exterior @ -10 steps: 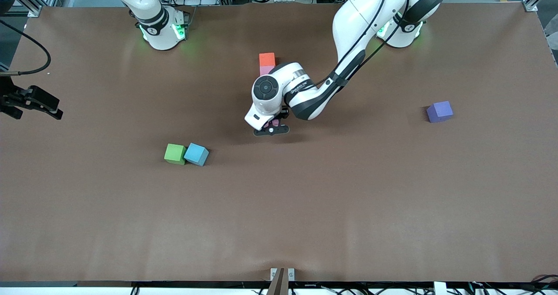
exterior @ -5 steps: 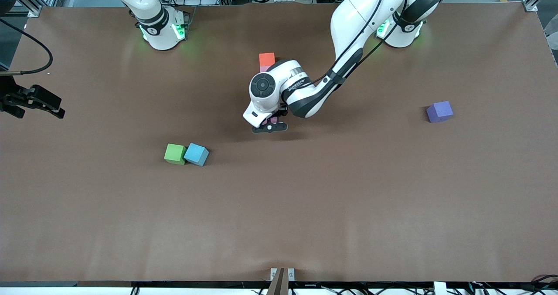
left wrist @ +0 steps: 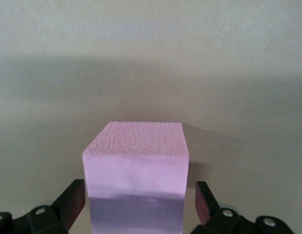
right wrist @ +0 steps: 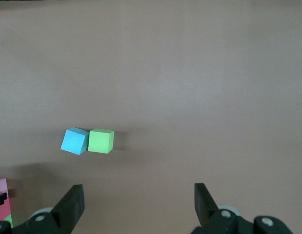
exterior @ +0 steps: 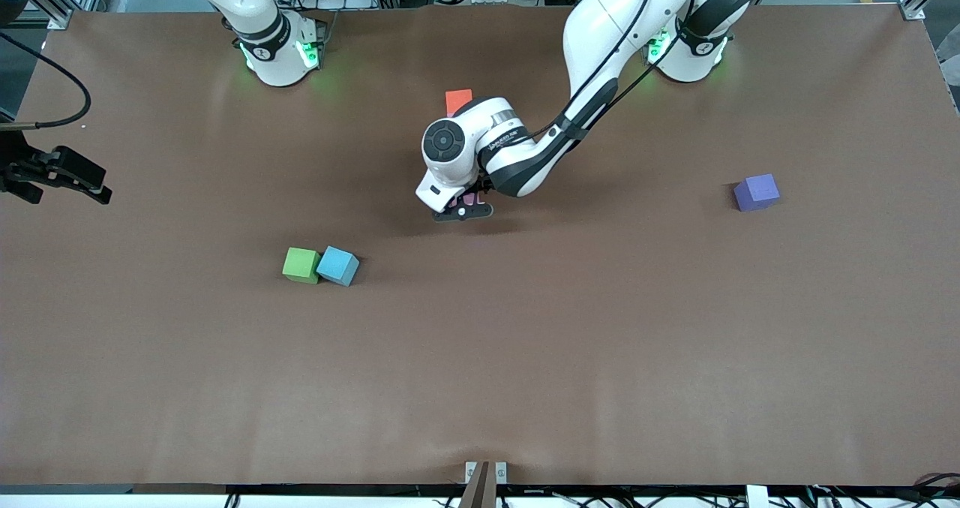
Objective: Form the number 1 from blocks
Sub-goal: 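Lower the pink cube below the red cube and open the left gripper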
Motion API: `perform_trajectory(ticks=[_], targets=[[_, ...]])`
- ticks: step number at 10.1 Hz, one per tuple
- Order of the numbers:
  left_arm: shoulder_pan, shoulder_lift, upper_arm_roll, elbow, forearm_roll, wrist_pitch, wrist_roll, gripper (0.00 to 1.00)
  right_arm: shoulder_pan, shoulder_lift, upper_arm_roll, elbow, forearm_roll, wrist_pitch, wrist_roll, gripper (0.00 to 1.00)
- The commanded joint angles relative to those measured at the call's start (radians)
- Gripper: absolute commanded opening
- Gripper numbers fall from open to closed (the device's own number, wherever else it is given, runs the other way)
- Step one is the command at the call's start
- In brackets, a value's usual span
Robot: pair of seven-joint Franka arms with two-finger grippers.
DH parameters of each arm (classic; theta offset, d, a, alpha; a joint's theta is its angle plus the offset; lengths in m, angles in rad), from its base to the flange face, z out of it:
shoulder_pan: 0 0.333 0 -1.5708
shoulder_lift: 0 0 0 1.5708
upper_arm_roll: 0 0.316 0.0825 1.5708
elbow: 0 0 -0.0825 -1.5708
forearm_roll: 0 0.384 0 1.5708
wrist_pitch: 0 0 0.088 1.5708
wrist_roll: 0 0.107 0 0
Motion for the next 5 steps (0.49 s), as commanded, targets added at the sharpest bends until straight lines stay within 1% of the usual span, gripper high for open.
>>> perform_trajectory(ticks=[1,2,5], targets=[[0.027,-0.085,0.011,-0.009,-0.004,-0.044,-0.018,1.00,0.002,-0.002,-0.001,0.010,0.002,-0.007,0.009,1.00],[0.037,-0.115,0.013,-0.008,-0.004,-0.067,-0.018,1.00,0.002,-0.002,-0.001,0.010,0.002,-0.007,0.009,1.00],[0.153,-0.186,0.013,-0.008,0.018,-0.105,-0.008,1.00,0.002,-0.001,-0.001,0.010,0.002,-0.007,0.010,1.00]])
